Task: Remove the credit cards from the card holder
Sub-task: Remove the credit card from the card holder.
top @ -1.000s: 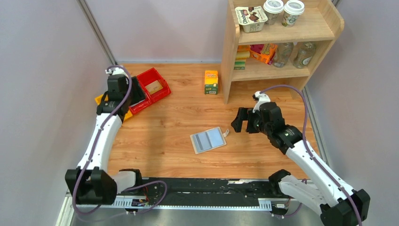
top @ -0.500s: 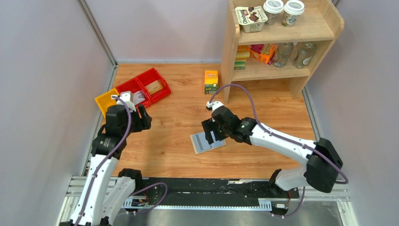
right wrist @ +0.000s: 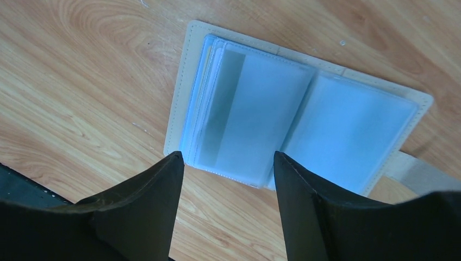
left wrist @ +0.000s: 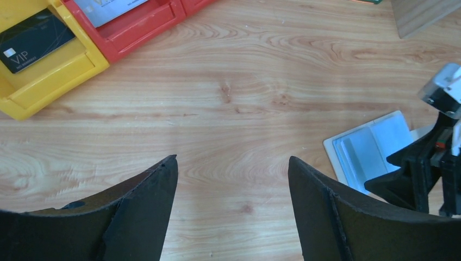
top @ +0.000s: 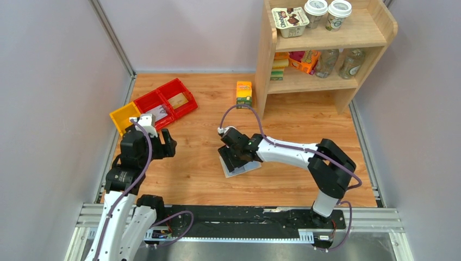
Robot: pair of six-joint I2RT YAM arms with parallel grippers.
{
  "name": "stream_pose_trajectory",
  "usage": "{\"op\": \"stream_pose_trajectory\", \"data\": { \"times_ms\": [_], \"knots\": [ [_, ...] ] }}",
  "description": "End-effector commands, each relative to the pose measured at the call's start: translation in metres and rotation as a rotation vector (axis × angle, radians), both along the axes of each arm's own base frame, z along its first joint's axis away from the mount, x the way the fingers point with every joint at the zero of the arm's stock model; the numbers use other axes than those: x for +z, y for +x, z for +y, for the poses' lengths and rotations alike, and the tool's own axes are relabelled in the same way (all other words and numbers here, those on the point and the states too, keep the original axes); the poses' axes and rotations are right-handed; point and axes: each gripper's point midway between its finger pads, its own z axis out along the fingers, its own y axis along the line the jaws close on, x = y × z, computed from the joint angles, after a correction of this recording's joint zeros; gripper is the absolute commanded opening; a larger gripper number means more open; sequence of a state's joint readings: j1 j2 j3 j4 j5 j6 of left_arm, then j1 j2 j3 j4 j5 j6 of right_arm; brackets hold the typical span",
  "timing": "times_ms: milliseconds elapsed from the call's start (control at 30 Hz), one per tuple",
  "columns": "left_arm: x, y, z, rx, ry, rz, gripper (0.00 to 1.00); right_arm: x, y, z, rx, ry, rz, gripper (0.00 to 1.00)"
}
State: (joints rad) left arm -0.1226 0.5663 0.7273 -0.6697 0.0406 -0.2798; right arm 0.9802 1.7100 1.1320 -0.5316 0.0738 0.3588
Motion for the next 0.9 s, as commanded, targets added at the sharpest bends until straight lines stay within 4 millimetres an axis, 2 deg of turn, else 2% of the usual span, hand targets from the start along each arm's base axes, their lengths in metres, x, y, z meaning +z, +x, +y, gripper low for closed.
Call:
{"op": "stream_pose_trajectory", "data": {
  "times_ms": [0, 133, 233, 467, 600, 733, 867],
  "knots": [
    [0.013, 0.003, -0.003, -0.053, 0.033, -0.045, 0.82, -0.005, 0.000, 0.012, -0.005, 0.001, 0.029, 0.63],
    [0.012, 0.001, -0.007, -0.079, 0.023, -0.039, 0.82, -0.019, -0.001, 0.005, -0.016, -0.048, 0.045, 0.60],
    [0.011, 0.002, -0.018, -0.134, -0.002, -0.021, 0.82, -0.026, -0.002, 0.002, -0.021, -0.061, 0.053, 0.56],
    [0.016, 0.006, -0.046, -0.226, -0.135, -0.016, 0.82, -0.035, 0.000, -0.010, -0.063, -0.084, 0.051, 0.39],
    [0.007, 0.008, -0.057, -0.240, -0.181, 0.017, 0.82, -0.039, 0.005, -0.020, -0.112, -0.119, 0.029, 0.32],
    [0.002, 0.009, -0.062, -0.230, -0.222, 0.034, 0.82, -0.035, 0.006, -0.020, -0.114, -0.107, 0.022, 0.35],
    [-0.002, 0.009, -0.058, -0.208, -0.213, 0.046, 0.82, -0.020, 0.005, -0.010, -0.097, -0.047, 0.015, 0.50]
  ]
}}
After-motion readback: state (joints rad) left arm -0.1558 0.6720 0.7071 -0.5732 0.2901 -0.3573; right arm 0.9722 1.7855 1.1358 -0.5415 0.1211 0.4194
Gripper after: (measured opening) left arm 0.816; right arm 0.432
